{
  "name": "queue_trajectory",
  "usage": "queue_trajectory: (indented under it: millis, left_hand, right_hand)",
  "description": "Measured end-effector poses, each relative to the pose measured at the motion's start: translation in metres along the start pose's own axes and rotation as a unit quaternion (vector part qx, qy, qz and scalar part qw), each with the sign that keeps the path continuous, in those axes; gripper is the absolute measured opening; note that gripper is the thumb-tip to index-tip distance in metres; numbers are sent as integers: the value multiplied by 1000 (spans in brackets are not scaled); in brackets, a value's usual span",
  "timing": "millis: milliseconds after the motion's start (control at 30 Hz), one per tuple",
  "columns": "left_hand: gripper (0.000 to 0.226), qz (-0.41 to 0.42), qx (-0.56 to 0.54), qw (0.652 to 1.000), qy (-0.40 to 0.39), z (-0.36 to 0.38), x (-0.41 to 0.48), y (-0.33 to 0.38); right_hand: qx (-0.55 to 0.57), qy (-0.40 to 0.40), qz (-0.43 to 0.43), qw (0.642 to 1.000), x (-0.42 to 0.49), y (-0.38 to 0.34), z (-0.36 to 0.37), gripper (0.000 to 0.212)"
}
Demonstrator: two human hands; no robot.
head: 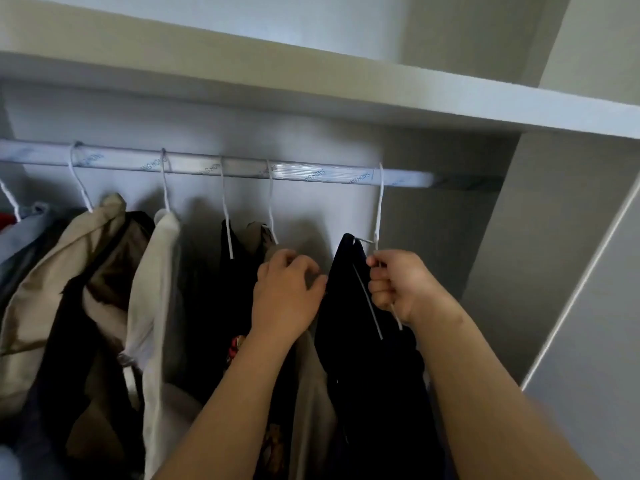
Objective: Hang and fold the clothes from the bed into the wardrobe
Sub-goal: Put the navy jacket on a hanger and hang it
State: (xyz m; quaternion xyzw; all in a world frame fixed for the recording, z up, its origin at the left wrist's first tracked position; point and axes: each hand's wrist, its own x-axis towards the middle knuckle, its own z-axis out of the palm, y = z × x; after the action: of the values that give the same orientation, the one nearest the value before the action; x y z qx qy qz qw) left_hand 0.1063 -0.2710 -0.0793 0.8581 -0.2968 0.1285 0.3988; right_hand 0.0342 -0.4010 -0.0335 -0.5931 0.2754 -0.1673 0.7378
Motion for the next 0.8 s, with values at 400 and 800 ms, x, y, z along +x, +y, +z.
queue_trajectory:
  millis: [400, 800]
  left_hand:
    - [34, -64, 50, 996, 25, 17, 16, -22]
    - [28, 16, -29, 999, -9, 23, 19, -26]
  right_hand:
    - [-21, -74, 23, 997, 93, -32, 36, 35]
    - [34, -40, 12, 999, 116, 1, 32, 31]
